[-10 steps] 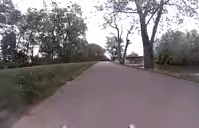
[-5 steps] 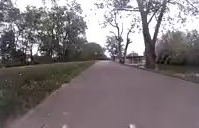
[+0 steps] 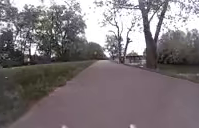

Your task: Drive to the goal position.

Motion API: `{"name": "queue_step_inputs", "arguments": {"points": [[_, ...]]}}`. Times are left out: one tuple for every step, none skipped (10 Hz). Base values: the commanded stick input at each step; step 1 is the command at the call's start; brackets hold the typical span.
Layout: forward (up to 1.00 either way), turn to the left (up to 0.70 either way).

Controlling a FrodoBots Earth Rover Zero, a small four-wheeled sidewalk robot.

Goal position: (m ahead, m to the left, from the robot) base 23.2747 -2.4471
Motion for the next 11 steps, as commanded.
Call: {"name": "queue_step_inputs", "arguments": {"points": [[1.0, 0.27], [1.0, 0.4], [1.0, 0.4], [1.0, 0.24], [1.0, 0.0], [1.0, 0.0], [1.0, 0.0], [1.0, 0.0], [1.0, 0.0], [1.0, 0.0], [1.0, 0.0]]}}
